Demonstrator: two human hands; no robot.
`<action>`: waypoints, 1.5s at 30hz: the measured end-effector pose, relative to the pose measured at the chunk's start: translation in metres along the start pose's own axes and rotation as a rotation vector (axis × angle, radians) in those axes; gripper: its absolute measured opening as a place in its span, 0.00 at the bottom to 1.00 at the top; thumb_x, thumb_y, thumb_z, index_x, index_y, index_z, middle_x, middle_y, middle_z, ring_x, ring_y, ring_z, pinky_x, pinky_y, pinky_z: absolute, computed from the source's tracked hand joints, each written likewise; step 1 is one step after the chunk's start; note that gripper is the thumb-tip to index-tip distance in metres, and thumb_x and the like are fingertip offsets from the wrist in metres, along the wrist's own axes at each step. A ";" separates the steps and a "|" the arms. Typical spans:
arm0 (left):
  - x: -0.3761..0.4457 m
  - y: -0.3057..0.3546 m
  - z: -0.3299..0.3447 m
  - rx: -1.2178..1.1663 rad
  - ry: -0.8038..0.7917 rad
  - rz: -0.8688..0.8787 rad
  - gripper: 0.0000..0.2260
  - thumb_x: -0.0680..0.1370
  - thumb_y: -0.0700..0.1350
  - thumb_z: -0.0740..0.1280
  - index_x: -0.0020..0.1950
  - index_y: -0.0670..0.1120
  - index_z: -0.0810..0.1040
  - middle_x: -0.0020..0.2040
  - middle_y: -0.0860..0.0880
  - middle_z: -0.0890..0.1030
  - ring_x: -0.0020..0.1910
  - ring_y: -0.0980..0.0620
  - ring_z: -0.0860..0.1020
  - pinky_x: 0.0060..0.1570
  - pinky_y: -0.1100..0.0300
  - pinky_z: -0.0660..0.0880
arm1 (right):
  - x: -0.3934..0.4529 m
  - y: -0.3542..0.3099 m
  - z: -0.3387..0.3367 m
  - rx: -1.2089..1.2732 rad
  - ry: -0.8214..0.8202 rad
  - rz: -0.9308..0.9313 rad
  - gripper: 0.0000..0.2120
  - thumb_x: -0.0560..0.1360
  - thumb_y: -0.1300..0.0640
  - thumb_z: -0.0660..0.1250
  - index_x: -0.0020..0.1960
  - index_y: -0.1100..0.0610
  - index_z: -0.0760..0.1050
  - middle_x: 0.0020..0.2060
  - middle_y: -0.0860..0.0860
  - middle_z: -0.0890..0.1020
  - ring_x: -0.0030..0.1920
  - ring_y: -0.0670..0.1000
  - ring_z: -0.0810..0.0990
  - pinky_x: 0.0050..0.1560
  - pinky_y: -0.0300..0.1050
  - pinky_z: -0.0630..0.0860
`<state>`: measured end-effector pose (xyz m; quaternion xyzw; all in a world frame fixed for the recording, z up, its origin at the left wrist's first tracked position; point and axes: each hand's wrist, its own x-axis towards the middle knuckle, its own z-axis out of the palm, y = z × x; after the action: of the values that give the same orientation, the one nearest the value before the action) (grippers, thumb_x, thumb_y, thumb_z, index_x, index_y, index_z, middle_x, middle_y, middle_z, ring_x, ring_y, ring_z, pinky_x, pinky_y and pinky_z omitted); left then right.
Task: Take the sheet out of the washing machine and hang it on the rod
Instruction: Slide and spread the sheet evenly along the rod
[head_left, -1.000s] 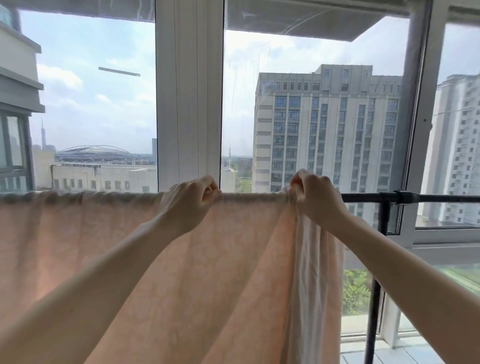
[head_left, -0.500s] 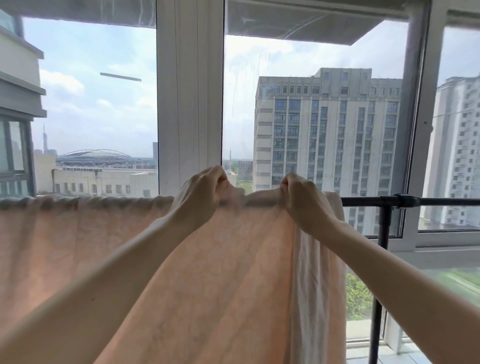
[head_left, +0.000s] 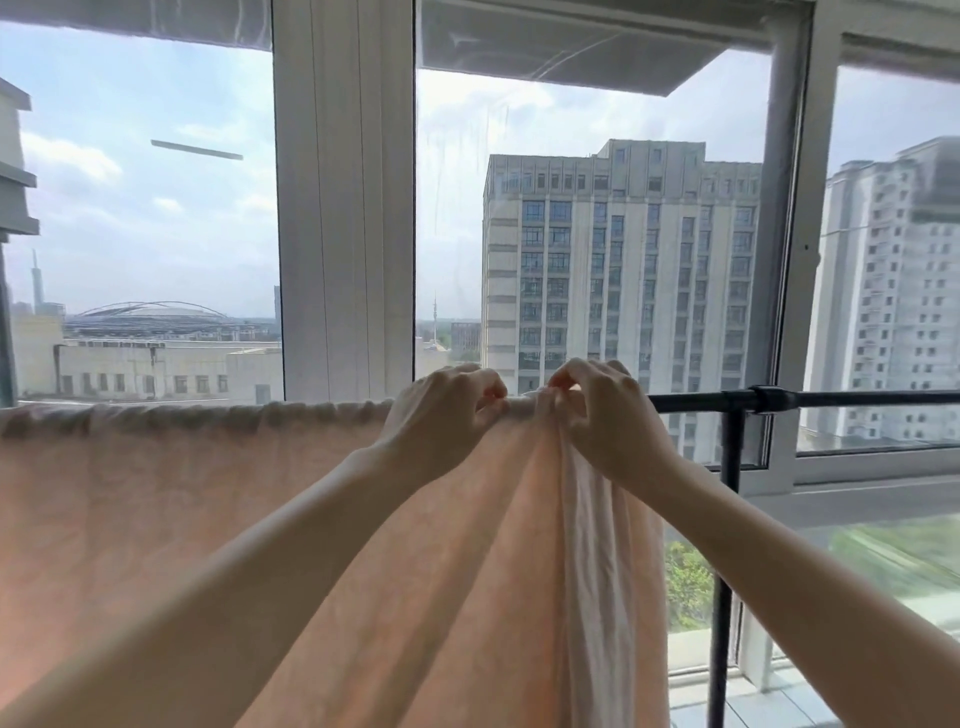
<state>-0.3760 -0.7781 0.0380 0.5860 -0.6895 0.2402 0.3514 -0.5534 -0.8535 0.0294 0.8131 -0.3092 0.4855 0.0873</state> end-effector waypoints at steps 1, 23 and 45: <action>0.001 0.002 0.004 -0.009 0.006 -0.002 0.08 0.79 0.53 0.65 0.53 0.50 0.80 0.49 0.56 0.81 0.44 0.54 0.78 0.47 0.54 0.76 | -0.003 0.001 -0.002 -0.008 0.014 0.008 0.08 0.78 0.53 0.63 0.53 0.55 0.76 0.49 0.49 0.81 0.53 0.50 0.75 0.54 0.49 0.74; -0.003 0.012 0.026 0.044 0.247 -0.152 0.07 0.80 0.48 0.65 0.43 0.48 0.74 0.39 0.53 0.79 0.36 0.51 0.77 0.40 0.57 0.67 | -0.015 0.034 -0.008 0.019 0.024 0.142 0.07 0.80 0.63 0.60 0.54 0.61 0.76 0.48 0.56 0.78 0.44 0.54 0.78 0.45 0.44 0.75; 0.011 0.071 0.035 0.174 0.260 -0.323 0.05 0.79 0.45 0.65 0.43 0.50 0.77 0.39 0.54 0.80 0.37 0.51 0.76 0.46 0.55 0.72 | 0.002 0.145 -0.076 -0.185 0.050 0.081 0.10 0.80 0.56 0.61 0.50 0.58 0.81 0.47 0.53 0.78 0.42 0.56 0.80 0.45 0.50 0.78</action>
<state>-0.4533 -0.7974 0.0301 0.6809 -0.5123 0.3131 0.4193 -0.6937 -0.9358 0.0475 0.7761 -0.3831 0.4779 0.1501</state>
